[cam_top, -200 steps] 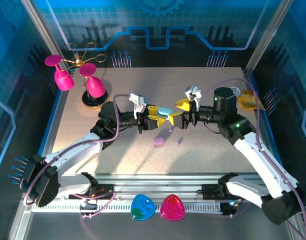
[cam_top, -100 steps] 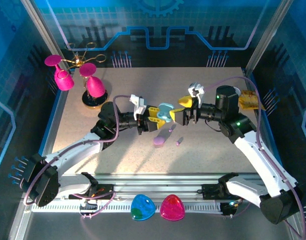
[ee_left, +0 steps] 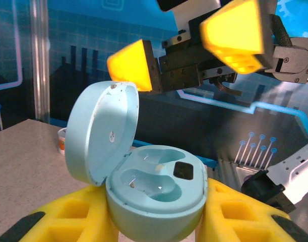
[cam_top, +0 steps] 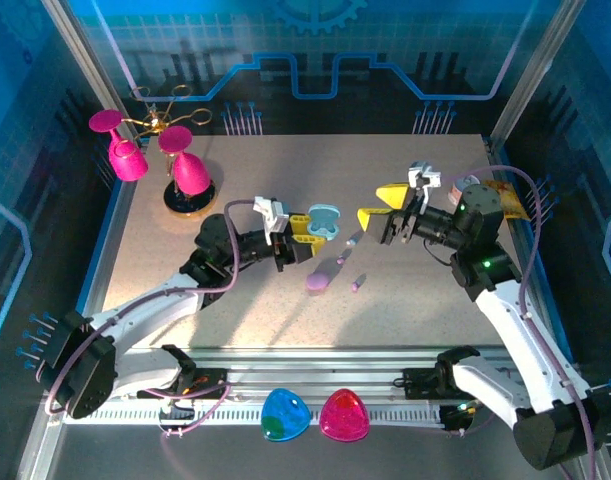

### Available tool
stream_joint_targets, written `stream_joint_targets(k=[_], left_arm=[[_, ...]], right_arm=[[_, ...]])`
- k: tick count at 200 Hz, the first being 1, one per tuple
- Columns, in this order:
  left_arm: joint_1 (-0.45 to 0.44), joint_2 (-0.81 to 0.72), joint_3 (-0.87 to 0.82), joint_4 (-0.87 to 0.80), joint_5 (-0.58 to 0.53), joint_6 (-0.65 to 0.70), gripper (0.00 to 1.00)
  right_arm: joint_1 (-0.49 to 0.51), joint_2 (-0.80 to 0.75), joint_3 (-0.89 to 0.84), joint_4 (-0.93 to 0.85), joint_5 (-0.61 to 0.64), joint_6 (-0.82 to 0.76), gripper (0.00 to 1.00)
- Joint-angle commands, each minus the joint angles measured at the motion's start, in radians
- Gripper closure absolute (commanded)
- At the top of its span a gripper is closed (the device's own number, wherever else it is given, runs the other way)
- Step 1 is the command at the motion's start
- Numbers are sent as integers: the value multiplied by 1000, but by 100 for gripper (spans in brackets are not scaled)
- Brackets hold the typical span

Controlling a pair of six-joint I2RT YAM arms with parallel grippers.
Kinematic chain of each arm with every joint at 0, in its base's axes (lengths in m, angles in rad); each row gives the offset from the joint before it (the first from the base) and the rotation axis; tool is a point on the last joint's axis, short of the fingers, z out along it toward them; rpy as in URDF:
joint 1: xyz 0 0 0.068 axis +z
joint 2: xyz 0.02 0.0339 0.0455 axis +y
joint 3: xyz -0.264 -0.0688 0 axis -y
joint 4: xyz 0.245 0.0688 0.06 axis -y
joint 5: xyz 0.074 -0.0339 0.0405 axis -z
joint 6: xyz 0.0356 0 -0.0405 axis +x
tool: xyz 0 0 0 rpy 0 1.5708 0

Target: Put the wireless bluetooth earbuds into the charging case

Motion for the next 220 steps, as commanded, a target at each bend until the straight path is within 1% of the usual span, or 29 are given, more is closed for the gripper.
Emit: stream_joint_targets(k=[1,14,39,51,76,109,138,168,182,190,220], left_arm=[[8,-37,-46,87,-69,38,80],[8,-44,-80,129,-93,50,80],[8,-51,-142,208,-133,79,80],[7,-52,-164,239,-151,87,80],[8,-39,-209,322,-185,93,80],[9,-38,-234,336,-175,93,80],[11,-61,-260,327,-184,89,80],[11,-74,-291,332,-186,95,80],[11,-80,-297,334,-186,92,80],[11,-83,-298,333,-184,91,80],[11,-84,-300,330,-176,94,79]], right_arm=[[-32,7,-49,12,93,107,0],[-34,9,-81,-23,159,114,0],[-30,25,-130,-132,296,96,4],[-15,32,-151,-153,344,81,4],[42,69,-196,-157,458,56,4],[132,171,-204,-140,526,48,6],[185,288,-164,-141,517,24,13],[204,441,-72,-188,465,-53,25],[214,523,-26,-194,407,-78,26],[223,563,34,-200,384,-86,28],[270,737,168,-205,332,-106,29]])
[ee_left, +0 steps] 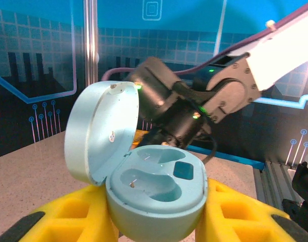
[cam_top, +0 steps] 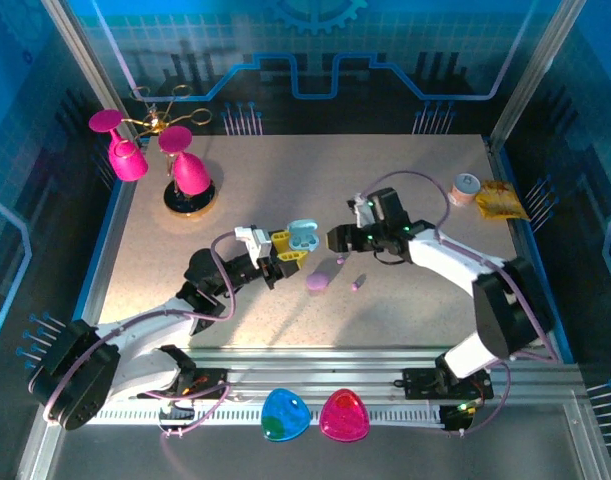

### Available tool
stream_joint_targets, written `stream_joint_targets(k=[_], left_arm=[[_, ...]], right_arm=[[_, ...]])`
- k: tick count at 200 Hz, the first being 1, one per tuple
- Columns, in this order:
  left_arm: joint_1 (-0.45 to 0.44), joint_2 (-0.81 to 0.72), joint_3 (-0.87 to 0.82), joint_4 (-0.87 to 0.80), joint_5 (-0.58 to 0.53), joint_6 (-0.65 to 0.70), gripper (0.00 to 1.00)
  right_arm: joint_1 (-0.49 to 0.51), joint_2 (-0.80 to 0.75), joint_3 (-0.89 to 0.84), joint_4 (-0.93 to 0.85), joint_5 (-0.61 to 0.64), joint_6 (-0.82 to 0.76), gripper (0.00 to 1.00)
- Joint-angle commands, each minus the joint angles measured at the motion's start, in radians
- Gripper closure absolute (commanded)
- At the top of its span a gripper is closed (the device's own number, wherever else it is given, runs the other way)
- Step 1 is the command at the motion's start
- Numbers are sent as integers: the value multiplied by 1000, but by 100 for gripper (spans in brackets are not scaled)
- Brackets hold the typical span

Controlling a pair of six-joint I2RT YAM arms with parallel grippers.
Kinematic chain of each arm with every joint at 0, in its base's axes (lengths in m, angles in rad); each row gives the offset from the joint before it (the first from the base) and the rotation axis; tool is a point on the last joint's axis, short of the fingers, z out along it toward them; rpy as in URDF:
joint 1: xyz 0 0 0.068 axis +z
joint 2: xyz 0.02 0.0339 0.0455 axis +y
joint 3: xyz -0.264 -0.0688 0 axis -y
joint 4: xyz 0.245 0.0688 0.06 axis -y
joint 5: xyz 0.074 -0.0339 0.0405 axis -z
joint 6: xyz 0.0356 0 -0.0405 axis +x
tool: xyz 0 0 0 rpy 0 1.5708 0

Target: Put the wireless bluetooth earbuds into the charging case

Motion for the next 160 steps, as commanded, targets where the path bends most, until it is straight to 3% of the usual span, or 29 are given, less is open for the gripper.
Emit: stream_joint_targets(k=[1,80,160], left_arm=[[8,-20,-7,42,-2,15,80],[8,-7,-7,46,0,-15,80],[8,-20,-4,16,6,-11,80]], right_arm=[[43,109,107,-17,-79,-47,29],[95,448,384,-36,-181,-49,31],[104,605,512,-89,-247,-87,31]])
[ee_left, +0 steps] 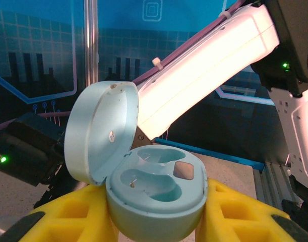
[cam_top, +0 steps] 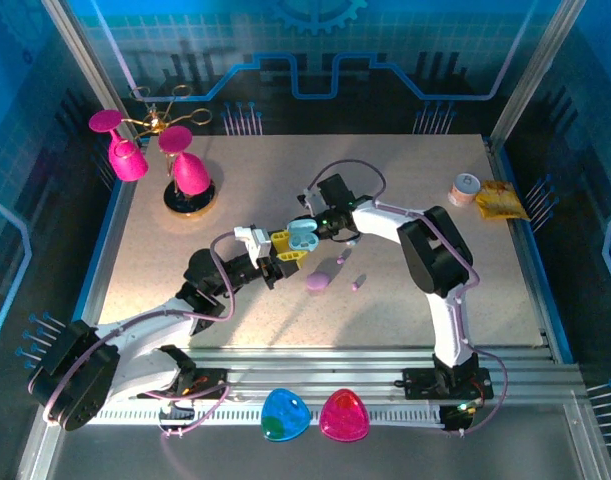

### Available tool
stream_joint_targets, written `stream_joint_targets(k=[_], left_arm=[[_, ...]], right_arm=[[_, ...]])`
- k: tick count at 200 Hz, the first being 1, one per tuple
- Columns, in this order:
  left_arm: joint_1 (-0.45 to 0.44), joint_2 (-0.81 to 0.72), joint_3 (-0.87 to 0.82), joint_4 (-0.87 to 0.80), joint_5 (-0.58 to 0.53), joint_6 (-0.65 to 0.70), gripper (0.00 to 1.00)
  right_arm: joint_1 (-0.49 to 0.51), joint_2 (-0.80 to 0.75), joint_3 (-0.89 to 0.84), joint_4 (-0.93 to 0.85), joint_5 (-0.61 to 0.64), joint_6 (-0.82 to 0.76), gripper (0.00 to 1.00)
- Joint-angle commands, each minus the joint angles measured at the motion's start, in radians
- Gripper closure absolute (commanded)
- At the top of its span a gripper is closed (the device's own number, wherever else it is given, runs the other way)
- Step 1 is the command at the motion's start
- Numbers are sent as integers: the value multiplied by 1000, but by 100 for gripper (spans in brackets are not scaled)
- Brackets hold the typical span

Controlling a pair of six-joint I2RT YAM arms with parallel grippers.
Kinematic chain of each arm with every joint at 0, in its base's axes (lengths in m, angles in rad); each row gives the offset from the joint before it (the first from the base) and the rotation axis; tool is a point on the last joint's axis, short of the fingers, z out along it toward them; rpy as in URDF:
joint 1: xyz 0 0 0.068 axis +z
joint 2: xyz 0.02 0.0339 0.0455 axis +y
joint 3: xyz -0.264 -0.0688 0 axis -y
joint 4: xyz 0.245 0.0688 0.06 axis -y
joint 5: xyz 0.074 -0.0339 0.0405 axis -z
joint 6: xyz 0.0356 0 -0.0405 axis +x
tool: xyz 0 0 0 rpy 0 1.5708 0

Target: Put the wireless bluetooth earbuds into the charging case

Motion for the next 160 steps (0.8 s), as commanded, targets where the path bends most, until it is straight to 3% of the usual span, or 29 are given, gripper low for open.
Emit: stream_joint_targets(k=[1,115,160], left_arm=[[6,-19,-3,16,5,-8,80],[6,21,9,47,16,-16,80],[6,9,4,48,16,-24,80]], right_arm=[[15,39,26,-49,-51,-31,31],[15,-13,-42,-45,-54,-42,51],[16,-39,-67,-42,-45,-39,53]])
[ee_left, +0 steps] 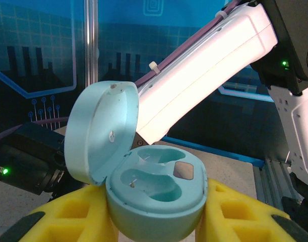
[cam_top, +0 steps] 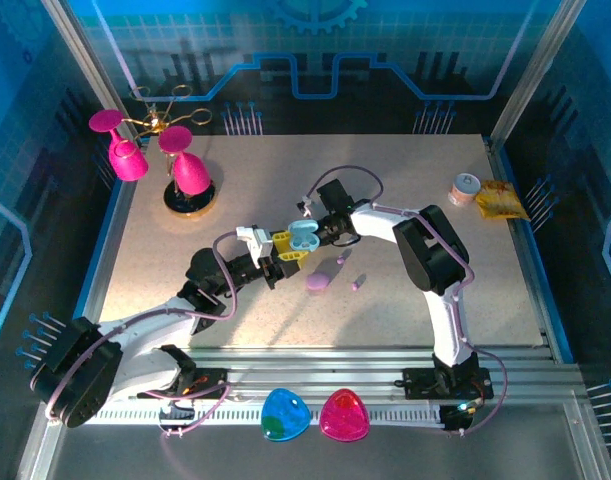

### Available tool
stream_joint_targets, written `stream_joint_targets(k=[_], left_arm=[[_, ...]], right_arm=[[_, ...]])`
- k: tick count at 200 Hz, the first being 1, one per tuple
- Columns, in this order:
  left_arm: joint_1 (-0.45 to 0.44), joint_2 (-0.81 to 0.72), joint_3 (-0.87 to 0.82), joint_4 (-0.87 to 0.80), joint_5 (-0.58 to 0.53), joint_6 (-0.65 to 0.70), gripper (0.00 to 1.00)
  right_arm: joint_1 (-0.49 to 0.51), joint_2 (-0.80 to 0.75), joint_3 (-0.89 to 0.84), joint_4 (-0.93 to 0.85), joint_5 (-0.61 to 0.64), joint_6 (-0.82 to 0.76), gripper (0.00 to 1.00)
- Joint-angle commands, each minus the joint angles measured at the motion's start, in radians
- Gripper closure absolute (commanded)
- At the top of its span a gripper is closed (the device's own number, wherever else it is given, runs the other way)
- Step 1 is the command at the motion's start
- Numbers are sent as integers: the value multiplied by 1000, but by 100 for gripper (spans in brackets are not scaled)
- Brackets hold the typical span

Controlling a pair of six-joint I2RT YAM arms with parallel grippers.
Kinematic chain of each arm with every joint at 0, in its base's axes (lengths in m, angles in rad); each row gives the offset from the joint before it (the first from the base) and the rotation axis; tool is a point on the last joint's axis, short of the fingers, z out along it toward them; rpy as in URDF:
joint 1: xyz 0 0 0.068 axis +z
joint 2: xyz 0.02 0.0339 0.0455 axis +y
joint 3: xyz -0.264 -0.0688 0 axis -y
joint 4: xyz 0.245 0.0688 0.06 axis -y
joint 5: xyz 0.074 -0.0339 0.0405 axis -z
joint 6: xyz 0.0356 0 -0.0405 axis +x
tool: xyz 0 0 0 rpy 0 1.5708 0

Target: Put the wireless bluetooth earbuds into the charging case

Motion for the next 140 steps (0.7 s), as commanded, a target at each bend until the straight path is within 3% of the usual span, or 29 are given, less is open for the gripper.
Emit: stream_joint_targets(k=[1,140], left_arm=[[6,-10,3,48,15,-23,80],[7,-42,-15,33,8,-21,80]], right_arm=[[15,-55,-35,-30,-12,-2,53],[20,-75,-77,-35,18,-6,59]])
